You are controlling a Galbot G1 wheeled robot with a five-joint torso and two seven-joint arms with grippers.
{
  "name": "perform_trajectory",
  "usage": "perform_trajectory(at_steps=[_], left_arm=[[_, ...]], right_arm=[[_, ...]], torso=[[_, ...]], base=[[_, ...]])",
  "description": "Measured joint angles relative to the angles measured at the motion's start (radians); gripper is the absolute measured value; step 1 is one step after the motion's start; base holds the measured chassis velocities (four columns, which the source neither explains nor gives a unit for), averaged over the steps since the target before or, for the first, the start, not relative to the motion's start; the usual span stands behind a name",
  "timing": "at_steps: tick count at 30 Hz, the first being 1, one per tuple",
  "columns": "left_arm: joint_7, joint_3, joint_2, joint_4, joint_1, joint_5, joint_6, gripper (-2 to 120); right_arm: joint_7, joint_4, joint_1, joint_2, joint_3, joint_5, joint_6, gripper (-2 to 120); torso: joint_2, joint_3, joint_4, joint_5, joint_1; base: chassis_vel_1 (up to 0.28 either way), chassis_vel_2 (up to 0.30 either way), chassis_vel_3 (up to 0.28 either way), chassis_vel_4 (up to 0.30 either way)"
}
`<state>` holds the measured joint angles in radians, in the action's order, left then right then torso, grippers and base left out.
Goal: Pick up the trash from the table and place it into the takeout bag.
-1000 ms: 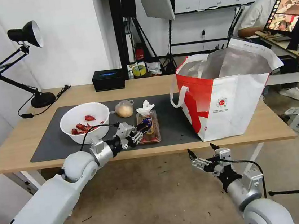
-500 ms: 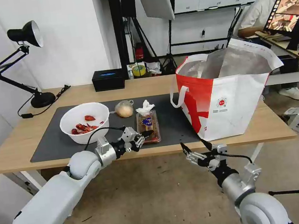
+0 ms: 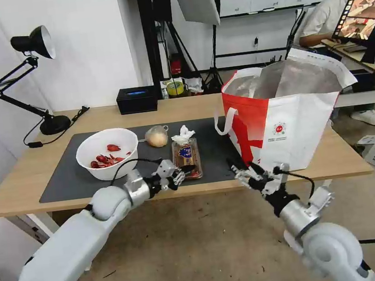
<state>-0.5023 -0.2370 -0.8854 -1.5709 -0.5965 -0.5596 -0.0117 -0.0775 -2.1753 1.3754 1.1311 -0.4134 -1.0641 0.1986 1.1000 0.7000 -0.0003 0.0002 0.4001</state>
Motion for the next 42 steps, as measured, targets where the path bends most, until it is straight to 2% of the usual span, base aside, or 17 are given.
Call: perform_trajectory(at_steps=[23, 32, 35, 42], left_arm=[[0.003, 0.035, 0.033, 0.0, -0.029, -0.001, 0.001, 0], [0.005, 0.041, 0.039, -0.009, -0.048, -0.007, 0.007, 0], [0.005, 0.044, 0.042, -0.013, -0.054, -0.008, 0.009, 0], [0.007, 0.046, 0.047, -0.014, -0.054, -0.01, 0.01, 0]], right_arm=[[-0.068, 0.096, -0.144, -0.004, 0.088, -0.124, 0.038, 100], [-0.149, 0.165, -0.283, 0.002, 0.162, -0.178, 0.075, 100], [-0.215, 0.193, -0.359, 0.001, 0.2, -0.207, 0.121, 100], [-0.292, 0.249, -0.467, 0.0, 0.26, -0.259, 0.188, 100]], torso=[[0.0, 0.0, 0.0002, -0.0003, 0.0], [0.0, 0.0, 0.0003, -0.0003, 0.0], [0.0, 0.0, 0.0002, -0.0003, 0.0], [0.0, 0.0, 0.0003, -0.0003, 0.0]], base=[[0.0, 0.0, 0.0, 0.0], [0.0, 0.0, 0.0, 0.0], [0.0, 0.0, 0.0, 0.0], [0.0, 0.0, 0.0, 0.0]])
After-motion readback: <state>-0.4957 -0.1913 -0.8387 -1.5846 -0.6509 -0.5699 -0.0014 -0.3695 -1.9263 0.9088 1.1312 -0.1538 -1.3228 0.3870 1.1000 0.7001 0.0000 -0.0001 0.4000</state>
